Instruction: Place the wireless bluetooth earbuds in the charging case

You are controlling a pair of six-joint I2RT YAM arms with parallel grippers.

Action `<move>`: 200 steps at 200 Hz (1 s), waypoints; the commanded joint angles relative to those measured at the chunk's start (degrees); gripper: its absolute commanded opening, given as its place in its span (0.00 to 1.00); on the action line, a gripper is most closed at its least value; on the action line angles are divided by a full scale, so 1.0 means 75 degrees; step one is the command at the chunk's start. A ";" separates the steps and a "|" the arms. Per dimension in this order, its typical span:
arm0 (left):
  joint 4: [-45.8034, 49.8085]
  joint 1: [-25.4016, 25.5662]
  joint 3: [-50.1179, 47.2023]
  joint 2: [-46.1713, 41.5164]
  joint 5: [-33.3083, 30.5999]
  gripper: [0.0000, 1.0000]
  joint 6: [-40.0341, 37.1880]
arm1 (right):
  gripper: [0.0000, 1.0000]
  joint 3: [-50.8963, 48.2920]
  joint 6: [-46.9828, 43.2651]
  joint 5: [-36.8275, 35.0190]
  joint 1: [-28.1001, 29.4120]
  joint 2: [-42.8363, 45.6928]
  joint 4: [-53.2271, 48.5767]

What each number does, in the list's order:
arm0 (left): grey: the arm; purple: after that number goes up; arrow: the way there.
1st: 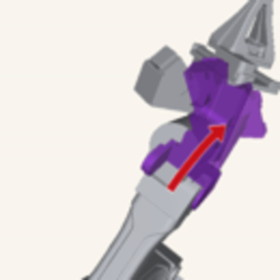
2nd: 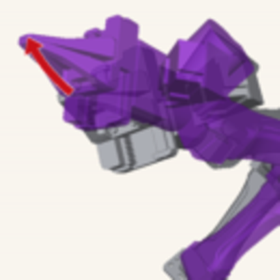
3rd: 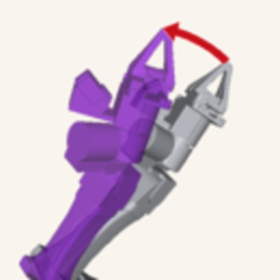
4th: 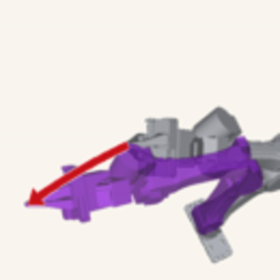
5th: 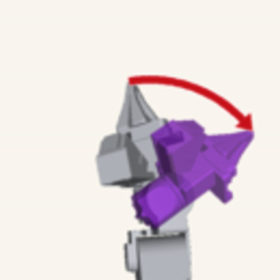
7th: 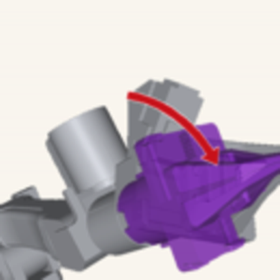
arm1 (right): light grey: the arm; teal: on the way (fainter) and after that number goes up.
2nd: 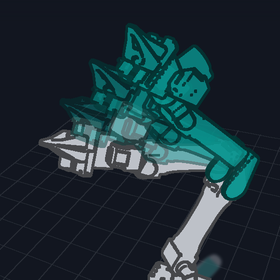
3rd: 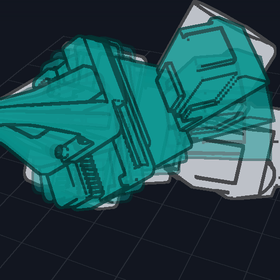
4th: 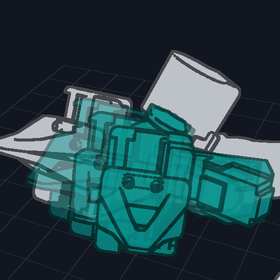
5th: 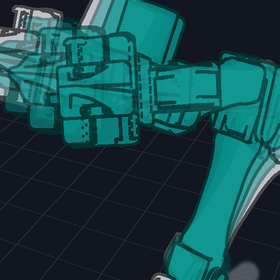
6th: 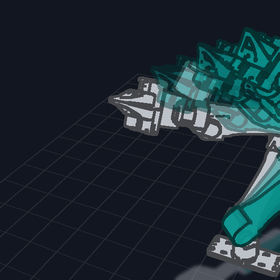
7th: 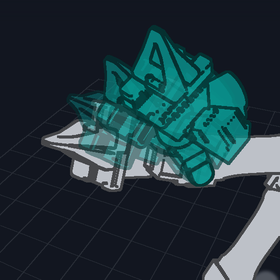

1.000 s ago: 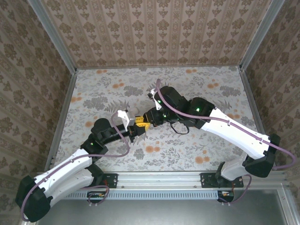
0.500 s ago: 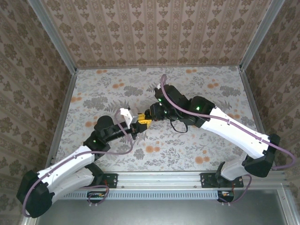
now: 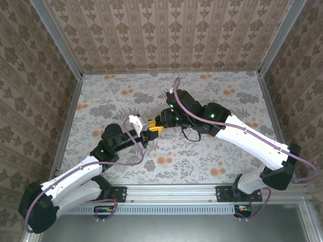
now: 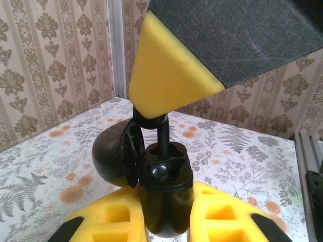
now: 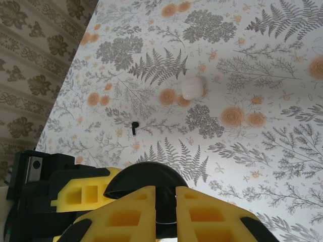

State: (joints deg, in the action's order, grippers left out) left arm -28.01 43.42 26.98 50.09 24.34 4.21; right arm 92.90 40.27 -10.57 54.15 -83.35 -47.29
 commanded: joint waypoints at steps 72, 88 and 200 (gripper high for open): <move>-0.0853 0.0426 0.0072 -0.0166 -0.1259 0.00 -0.1557 | 0.13 -0.0072 0.0644 0.0019 -0.0001 -0.0135 0.0126; -0.0853 0.0511 0.0085 -0.0163 -0.1458 0.00 -0.1754 | 0.12 -0.0042 0.0689 -0.0029 -0.0001 -0.0137 0.0125; -0.0917 0.1050 0.0088 -0.0080 -0.2541 0.00 -0.2716 | 0.11 0.0204 0.0827 -0.0454 0.0104 -0.0308 -0.0092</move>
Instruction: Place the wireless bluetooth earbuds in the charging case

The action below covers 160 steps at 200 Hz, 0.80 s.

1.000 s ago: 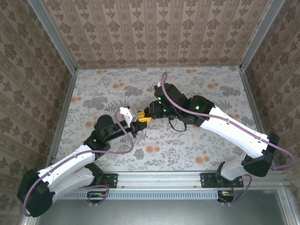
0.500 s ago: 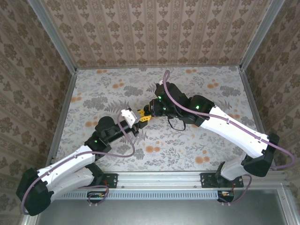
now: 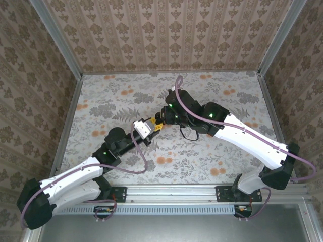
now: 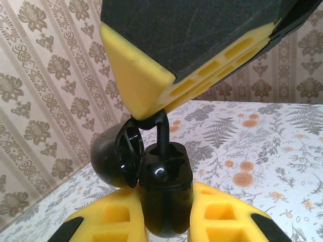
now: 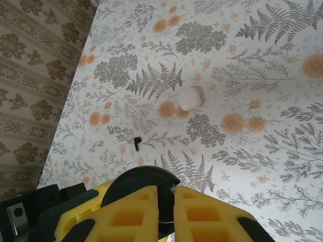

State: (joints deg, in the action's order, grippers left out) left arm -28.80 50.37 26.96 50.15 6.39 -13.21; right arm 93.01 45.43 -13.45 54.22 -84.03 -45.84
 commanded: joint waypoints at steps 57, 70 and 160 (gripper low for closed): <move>-0.0825 0.0133 0.0053 -0.0098 -0.0264 0.00 -0.0465 | 0.11 0.0310 0.0234 -0.0080 0.0165 -0.0295 -0.0383; -0.0848 0.0132 0.0028 -0.0106 -0.0289 0.00 -0.0465 | 0.11 0.0327 0.0268 -0.0070 0.0172 -0.0292 -0.0385; -0.0918 0.0139 -0.0102 -0.0136 -0.0359 0.00 -0.0453 | 0.10 0.0500 0.0277 -0.0184 0.0189 -0.0279 -0.0509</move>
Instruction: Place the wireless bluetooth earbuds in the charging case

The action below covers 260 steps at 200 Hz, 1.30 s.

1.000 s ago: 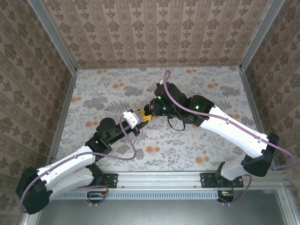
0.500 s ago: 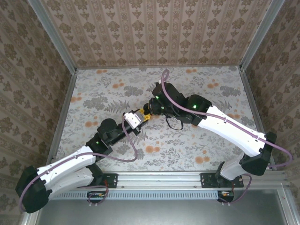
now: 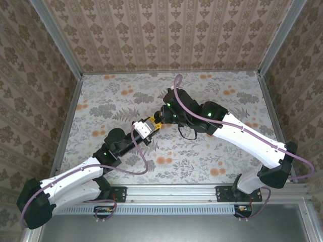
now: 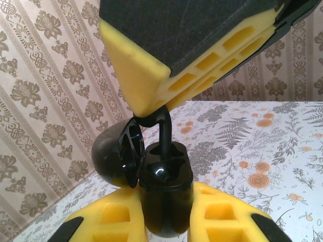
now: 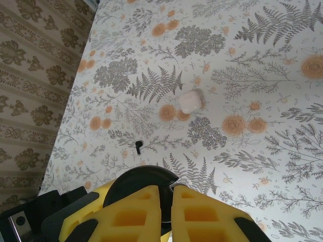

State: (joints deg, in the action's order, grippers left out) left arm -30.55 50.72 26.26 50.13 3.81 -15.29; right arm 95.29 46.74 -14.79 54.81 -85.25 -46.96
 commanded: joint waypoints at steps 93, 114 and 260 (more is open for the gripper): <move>-0.0687 0.0093 -0.0080 -0.0205 -0.0073 0.00 -0.0159 | 0.08 0.0312 0.0094 -0.0208 0.0234 -0.0240 -0.0642; -0.0684 0.0087 -0.0091 -0.0227 -0.0096 0.00 -0.0144 | 0.09 0.0237 0.0141 -0.0221 0.0251 -0.0247 -0.0640; -0.0596 0.0091 -0.0166 -0.0566 -0.0067 0.00 -0.0030 | 0.12 -0.0374 0.0424 0.0006 0.0279 -0.0334 0.0058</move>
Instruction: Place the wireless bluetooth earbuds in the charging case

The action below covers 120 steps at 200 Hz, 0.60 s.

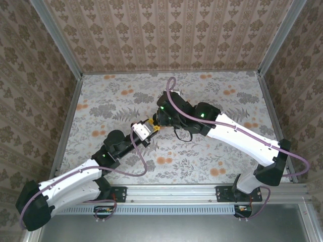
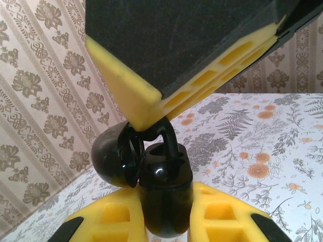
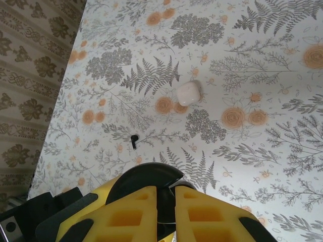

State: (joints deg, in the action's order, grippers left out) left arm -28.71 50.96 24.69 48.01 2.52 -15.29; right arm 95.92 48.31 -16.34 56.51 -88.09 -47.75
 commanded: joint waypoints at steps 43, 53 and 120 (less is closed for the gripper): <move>-0.0996 0.0040 0.0023 -0.0302 0.0036 0.00 0.0223 | 0.14 -0.0712 0.0353 0.0235 0.0081 0.0178 0.0339; -0.1035 0.0027 0.0016 -0.0307 0.0004 0.00 0.0276 | 0.13 -0.0814 0.0378 0.0210 0.0098 0.0259 0.0453; -0.1571 -0.0095 -0.0151 -0.0300 0.0202 0.00 0.0686 | 0.10 -0.1042 0.0328 0.0441 0.0063 0.0364 0.0709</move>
State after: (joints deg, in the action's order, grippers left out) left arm -30.44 50.92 23.27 47.86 1.74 -13.06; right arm 89.71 50.13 -16.12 56.84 -85.10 -40.62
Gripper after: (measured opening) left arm 0.173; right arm 0.096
